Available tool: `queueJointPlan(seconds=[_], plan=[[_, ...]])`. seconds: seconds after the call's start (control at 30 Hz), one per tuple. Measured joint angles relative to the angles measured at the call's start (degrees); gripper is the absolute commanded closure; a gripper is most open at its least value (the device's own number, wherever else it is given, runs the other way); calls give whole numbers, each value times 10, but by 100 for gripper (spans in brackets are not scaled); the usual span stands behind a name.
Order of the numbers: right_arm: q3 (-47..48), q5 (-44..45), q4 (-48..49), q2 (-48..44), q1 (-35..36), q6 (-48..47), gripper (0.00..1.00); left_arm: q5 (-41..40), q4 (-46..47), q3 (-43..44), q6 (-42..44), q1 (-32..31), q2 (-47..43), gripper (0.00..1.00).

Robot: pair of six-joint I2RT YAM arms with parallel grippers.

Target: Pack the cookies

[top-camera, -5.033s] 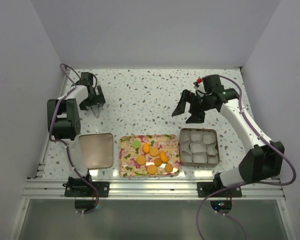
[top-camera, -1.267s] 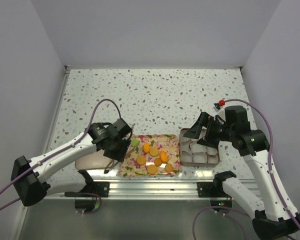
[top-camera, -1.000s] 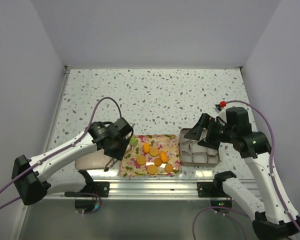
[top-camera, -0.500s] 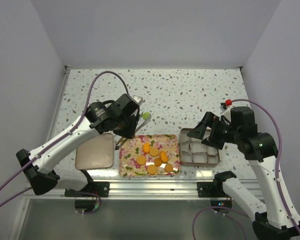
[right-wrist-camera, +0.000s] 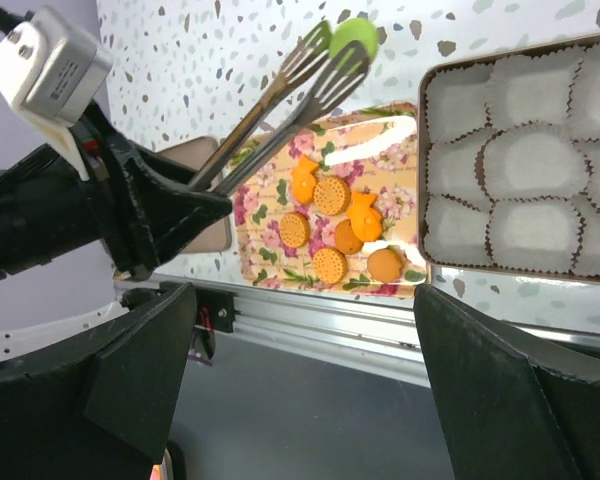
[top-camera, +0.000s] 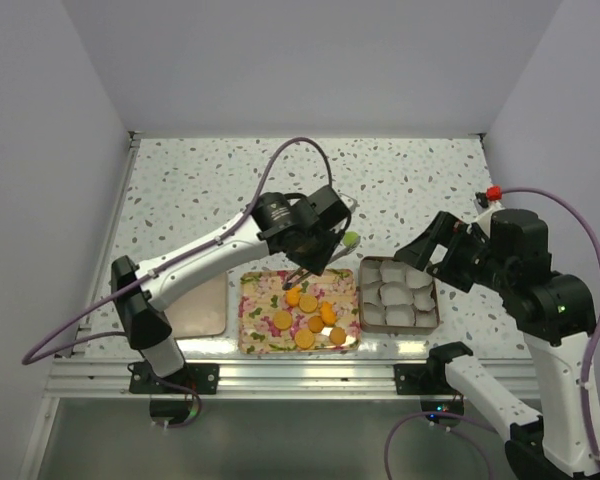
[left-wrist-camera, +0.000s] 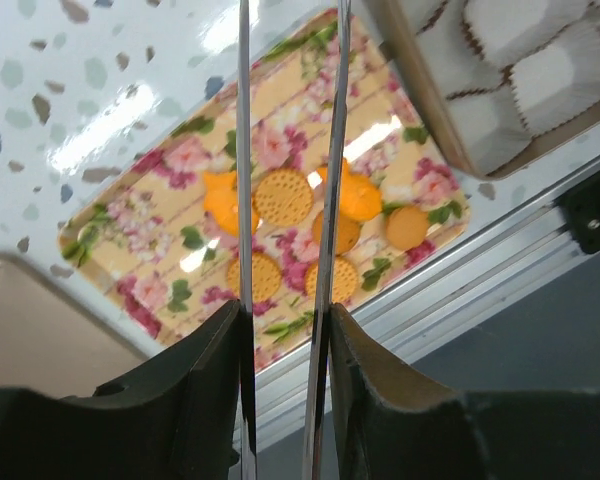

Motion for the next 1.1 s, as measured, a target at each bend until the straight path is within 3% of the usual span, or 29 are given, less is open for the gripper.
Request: queueJointPlan(seconds=[0.27, 1.1], plan=[[26, 34, -25, 0, 0, 0, 5, 15, 26, 131, 20, -36, 128, 68], [5, 44, 193, -104, 0, 69, 1, 117, 104, 187, 57, -65, 236, 68]])
